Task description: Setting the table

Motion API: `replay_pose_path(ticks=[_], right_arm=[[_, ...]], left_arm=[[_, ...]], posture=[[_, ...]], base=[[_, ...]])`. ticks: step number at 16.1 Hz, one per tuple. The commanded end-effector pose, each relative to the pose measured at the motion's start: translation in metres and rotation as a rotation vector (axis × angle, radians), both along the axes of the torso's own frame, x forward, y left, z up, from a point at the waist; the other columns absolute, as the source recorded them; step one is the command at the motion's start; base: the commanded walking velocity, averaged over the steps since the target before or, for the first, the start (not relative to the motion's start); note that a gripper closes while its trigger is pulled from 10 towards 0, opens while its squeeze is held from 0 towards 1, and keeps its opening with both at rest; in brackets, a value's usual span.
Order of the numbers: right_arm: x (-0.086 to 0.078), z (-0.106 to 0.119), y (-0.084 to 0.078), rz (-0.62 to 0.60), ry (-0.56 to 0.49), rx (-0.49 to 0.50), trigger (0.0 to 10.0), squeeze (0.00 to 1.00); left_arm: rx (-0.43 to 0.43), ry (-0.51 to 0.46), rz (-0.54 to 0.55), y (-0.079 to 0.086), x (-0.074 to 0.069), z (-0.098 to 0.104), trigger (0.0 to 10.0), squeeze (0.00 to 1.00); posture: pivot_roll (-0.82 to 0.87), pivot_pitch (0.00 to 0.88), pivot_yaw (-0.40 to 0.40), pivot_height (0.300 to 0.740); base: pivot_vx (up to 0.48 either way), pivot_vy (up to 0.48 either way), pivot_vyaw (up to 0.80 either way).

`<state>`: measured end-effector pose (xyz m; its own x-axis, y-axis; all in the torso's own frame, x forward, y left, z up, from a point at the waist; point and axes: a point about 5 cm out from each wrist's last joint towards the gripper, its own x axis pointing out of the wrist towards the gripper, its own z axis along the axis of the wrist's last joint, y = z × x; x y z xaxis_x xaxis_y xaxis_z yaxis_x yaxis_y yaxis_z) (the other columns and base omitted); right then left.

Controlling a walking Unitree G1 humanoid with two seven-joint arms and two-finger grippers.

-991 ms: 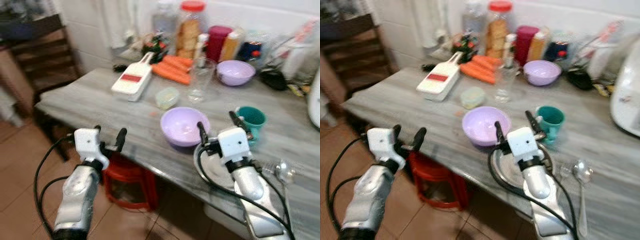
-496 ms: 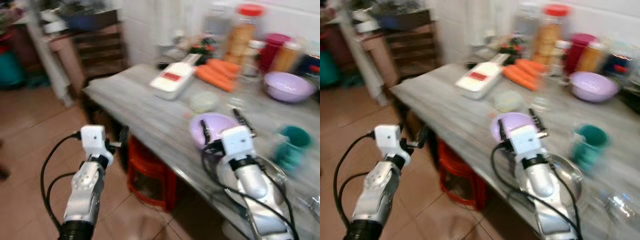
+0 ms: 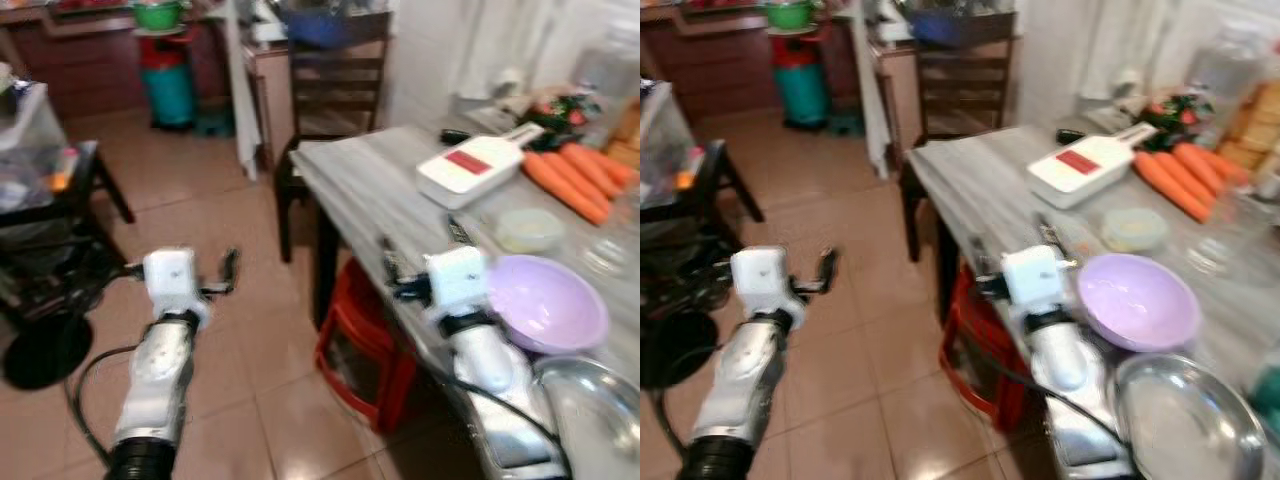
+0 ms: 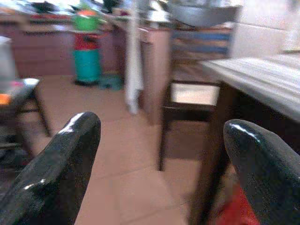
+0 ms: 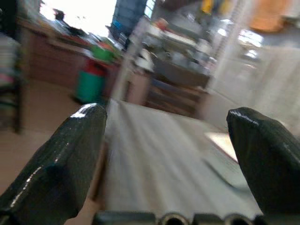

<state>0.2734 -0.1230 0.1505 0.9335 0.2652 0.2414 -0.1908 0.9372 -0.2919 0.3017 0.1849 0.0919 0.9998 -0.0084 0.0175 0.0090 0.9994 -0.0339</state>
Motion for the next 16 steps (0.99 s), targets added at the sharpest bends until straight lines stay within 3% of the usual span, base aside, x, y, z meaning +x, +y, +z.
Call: replay_pose_path(ticks=[1, 8, 12, 16], right_arm=[[0.001, 0.001, -0.006, -0.015, 0.006, 0.003, 10.0, 0.0], [0.002, -0.002, -0.007, -0.029, 0.031, 0.055, 10.0, 0.0], [0.006, -0.005, -0.014, -0.075, 0.062, 0.153, 10.0, 0.0], [0.007, -0.006, -0.017, -0.09, 0.079, 0.164, 10.0, 0.0]], left_arm=[[0.005, -0.011, -0.008, -0.006, 0.002, 0.002, 10.0, 0.0], [-0.003, 0.034, 0.01, 0.0, 0.003, -0.005, 10.0, 0.0], [0.011, 0.046, 0.001, -0.002, 0.002, -0.01, 10.0, 0.0], [0.009, 0.051, 0.001, -0.003, 0.004, -0.01, 10.0, 0.0]], posture=[[-0.03, 0.0, 0.02, 0.74], [-0.02, 0.0, 0.023, 0.74], [-0.02, 0.0, 0.022, 0.74], [-0.03, 0.0, 0.022, 0.74]], base=[[0.0, 0.0, 0.76], [0.0, 0.0, 0.74], [0.0, 0.0, 0.0], [0.0, 0.0, 0.0]])
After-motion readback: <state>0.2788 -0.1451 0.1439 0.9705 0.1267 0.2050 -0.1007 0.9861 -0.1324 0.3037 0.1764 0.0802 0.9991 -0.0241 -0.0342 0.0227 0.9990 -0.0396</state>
